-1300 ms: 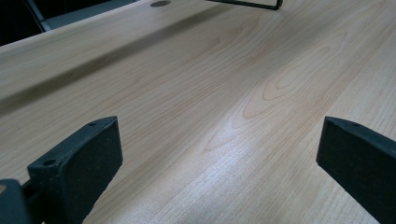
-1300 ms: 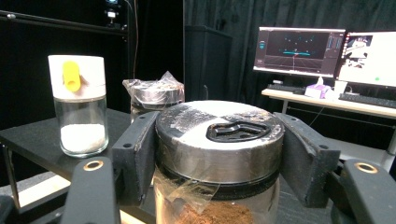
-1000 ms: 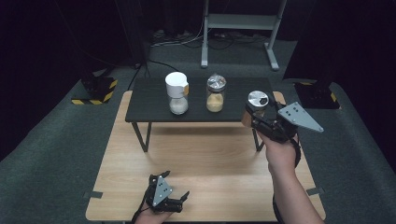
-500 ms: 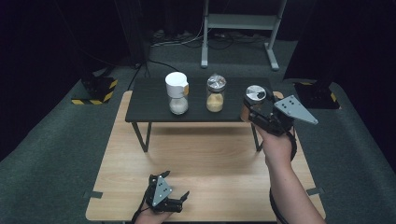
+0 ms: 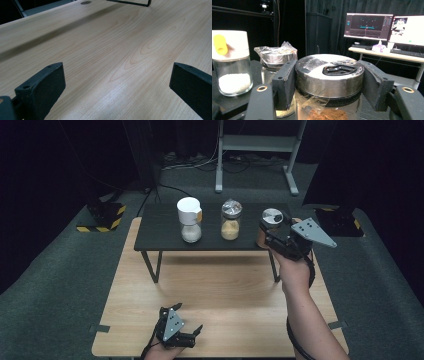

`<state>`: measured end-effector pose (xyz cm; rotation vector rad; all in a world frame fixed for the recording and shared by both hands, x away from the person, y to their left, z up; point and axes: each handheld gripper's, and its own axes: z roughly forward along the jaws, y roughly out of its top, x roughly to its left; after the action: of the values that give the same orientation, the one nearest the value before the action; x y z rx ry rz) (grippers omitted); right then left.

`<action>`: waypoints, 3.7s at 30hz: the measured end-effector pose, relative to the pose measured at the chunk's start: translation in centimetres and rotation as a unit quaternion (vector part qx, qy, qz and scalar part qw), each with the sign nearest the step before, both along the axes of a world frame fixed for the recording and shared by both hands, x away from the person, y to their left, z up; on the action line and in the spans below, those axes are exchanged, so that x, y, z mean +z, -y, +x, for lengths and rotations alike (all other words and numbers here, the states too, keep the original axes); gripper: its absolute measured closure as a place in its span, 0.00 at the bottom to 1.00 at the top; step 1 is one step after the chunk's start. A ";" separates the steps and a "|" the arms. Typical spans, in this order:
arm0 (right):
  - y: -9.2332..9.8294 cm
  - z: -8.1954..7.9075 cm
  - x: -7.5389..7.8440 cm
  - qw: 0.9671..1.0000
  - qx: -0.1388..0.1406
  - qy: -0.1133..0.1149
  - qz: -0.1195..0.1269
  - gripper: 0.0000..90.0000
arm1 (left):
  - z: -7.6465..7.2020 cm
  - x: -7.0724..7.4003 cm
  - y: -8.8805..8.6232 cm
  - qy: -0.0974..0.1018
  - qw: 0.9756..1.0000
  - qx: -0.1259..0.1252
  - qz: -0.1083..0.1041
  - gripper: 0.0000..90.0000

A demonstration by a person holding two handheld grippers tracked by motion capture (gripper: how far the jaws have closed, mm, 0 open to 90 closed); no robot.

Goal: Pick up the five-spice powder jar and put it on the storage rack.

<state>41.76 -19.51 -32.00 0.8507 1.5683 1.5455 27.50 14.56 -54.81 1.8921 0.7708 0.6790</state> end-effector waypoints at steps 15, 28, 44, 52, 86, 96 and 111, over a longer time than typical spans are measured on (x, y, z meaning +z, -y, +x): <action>-0.1 1.4 -0.2 1.000 -0.005 -0.004 0.005 0.38 | 0.0 0.0 0.0 0.002 1.000 0.000 -0.001 0.01; -0.5 1.9 -0.5 1.000 -0.007 -0.003 0.000 0.38 | 0.0 0.0 0.0 0.003 1.000 -0.001 0.000 0.01; -0.7 2.2 -0.9 1.000 -0.010 -0.012 0.004 0.38 | 0.0 0.0 -0.1 0.003 1.000 -0.001 0.000 0.01; -0.7 2.4 -1.0 1.000 -0.009 -0.016 0.011 0.38 | 0.0 0.0 0.0 0.003 1.000 -0.001 0.000 0.01; -1.1 2.5 -1.0 0.999 -0.001 -0.037 0.015 0.00 | 0.0 0.0 0.0 0.003 1.000 -0.001 0.002 0.01; -1.2 2.0 -1.1 0.999 -0.001 -0.036 0.011 0.00 | 0.0 0.0 0.0 0.002 1.000 -0.002 0.003 0.01; -0.8 0.8 -1.7 0.999 -0.001 -0.037 0.005 0.00 | 0.0 0.0 0.1 0.004 1.000 -0.001 0.006 0.01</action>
<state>42.61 -18.74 -33.74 0.9240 1.6117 1.5370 27.47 14.47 -54.82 1.9010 0.7613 0.6903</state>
